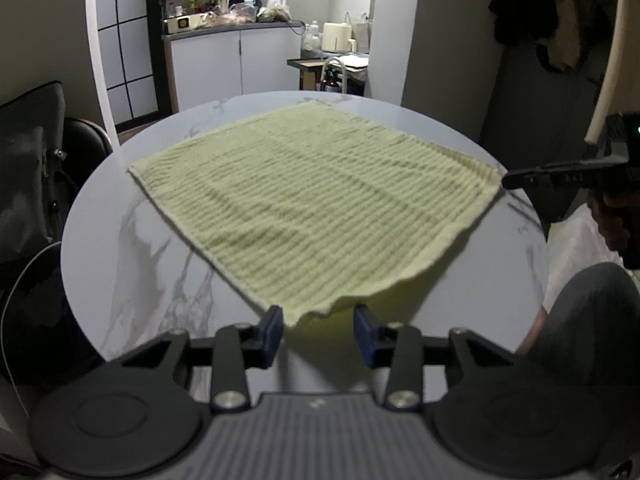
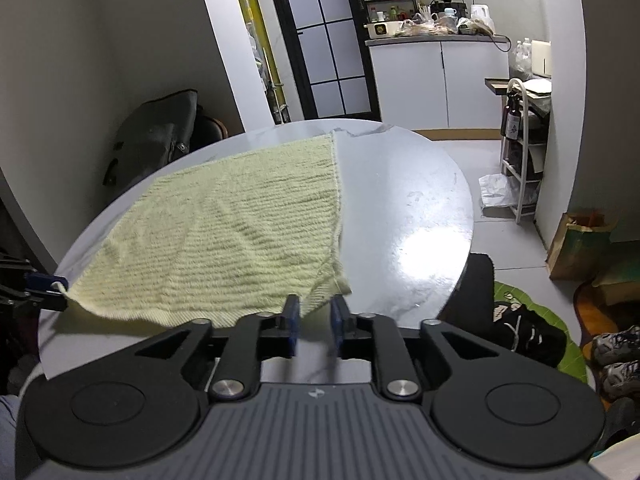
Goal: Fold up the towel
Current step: 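Lay the towel flat and open both grippers, then withdraw both grippers from the flat towel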
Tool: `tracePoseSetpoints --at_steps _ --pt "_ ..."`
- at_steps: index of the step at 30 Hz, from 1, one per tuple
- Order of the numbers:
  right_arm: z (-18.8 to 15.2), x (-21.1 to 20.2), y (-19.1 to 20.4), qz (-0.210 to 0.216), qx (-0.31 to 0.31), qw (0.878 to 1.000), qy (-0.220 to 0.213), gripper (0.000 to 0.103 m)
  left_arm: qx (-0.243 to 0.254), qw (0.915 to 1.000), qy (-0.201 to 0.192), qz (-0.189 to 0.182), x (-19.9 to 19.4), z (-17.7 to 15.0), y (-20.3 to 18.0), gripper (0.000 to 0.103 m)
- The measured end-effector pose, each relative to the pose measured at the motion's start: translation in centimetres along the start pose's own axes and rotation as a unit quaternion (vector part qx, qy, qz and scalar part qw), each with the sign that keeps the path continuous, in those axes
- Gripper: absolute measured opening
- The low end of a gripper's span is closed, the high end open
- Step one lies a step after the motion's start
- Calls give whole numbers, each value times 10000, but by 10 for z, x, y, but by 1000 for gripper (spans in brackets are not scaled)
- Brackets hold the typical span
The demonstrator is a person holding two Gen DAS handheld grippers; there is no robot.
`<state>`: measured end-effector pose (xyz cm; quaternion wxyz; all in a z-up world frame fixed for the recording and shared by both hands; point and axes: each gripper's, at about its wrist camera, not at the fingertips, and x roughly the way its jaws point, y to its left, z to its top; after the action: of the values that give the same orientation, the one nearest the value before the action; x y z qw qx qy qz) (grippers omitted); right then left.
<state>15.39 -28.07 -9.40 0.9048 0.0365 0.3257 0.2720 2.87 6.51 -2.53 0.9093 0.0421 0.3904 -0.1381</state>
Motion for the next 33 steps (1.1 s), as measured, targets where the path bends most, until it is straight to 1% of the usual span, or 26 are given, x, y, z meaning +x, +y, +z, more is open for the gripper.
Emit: tracePoseSetpoints --at_steps 1,3,7,11,13,14,16,18,20,23,26,29,31,33 --pt "-1 -2 0 -39 -1 10000 -28 28 -18 10000 13 2 -1 -3 1 51" --pt "-6 -5 -1 -95 -66 9999 -43 30 -20 10000 10 -16 -3 -7 0 57" --pt "-10 -10 5 38 -285 9996 -9 34 -3 10000 -29 -44 -7 -9 -1 64" --pt "-17 -14 17 150 -547 9984 63 40 -42 9999 -119 -77 -11 -10 -5 66" --pt "-18 -14 23 192 -663 9976 84 42 -68 9997 -181 -118 -13 -11 -9 71" --pt "-19 -16 29 220 -799 9965 84 45 -57 9997 -233 -110 -15 -12 -11 72" --pt "-20 -18 35 234 -970 9950 35 58 -43 9993 -371 -69 -17 -14 -16 77" --pt "-20 -18 39 247 -1035 9943 38 88 -151 9982 -578 28 -21 -18 -19 80" --pt "-22 -20 41 258 -1052 9941 -7 102 -361 9963 -775 96 -26 -21 -20 82" --pt "-22 -21 43 122 -1101 9938 -111 103 -523 9941 -913 249 -29 -25 -23 85" --pt "-23 -22 43 -12 -1135 9934 -187 103 -551 9932 -954 379 -29 -29 -29 86" --pt "-25 -22 42 -52 -1063 9940 -251 103 -639 9926 -943 428 -28 -33 -36 89" --pt "-26 -25 43 -269 -1095 9927 -431 103 -684 9921 -929 486 -27 -35 -40 96" --pt "-28 -28 39 -384 -1129 9919 -444 103 -618 9909 -926 763 -29 -36 -45 101"
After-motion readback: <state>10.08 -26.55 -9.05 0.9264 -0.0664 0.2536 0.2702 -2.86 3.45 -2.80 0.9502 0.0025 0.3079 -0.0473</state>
